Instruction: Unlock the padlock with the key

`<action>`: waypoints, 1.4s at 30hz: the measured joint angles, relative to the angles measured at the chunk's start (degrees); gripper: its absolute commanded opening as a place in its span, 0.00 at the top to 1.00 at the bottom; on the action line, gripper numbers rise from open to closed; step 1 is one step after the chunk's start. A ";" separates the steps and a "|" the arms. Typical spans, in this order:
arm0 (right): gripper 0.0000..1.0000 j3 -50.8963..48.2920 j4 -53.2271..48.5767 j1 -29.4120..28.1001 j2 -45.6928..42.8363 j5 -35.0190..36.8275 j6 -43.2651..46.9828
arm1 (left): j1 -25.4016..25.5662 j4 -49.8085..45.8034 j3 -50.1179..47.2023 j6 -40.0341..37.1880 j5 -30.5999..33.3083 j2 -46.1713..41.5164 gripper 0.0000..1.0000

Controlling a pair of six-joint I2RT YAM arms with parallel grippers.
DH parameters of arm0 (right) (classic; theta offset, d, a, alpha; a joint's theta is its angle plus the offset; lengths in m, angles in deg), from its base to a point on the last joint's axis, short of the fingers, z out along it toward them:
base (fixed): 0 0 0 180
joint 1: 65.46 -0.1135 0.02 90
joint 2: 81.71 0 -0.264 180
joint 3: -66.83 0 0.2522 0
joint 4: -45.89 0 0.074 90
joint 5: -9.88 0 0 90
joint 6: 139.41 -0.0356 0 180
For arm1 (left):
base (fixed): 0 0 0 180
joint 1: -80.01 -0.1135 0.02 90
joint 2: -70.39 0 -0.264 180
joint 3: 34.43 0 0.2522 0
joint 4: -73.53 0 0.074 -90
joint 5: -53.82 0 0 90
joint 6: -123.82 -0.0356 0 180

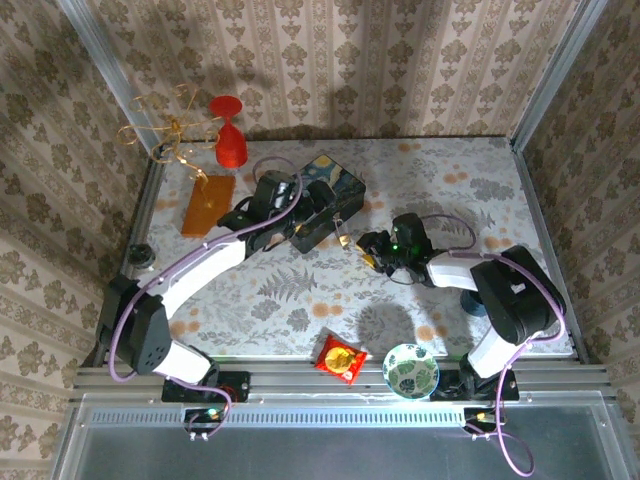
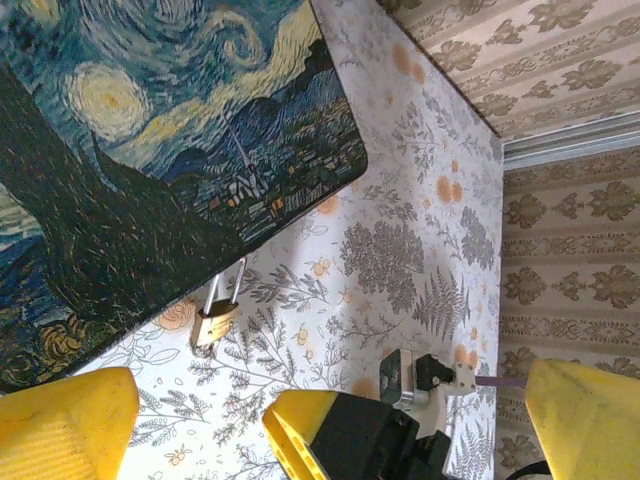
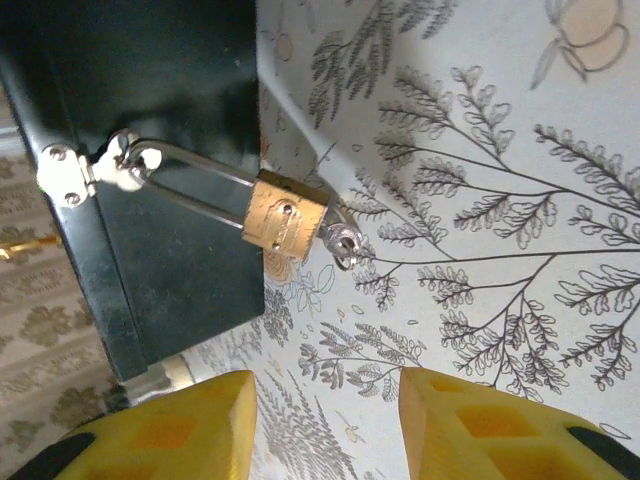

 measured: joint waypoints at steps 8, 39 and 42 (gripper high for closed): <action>0.50 8.68 -10.10 -1.03 -0.13 1.68 17.92 | -0.24 -3.04 0.00 -3.56 2.84 -0.83 0.00; 0.44 2.23 -22.80 3.26 -11.30 11.08 29.33 | 10.32 -8.55 15.21 -9.94 10.03 28.92 0.26; 0.44 1.99 -22.82 3.26 -11.78 11.43 28.70 | 10.27 -7.02 15.15 -9.84 10.08 29.97 0.26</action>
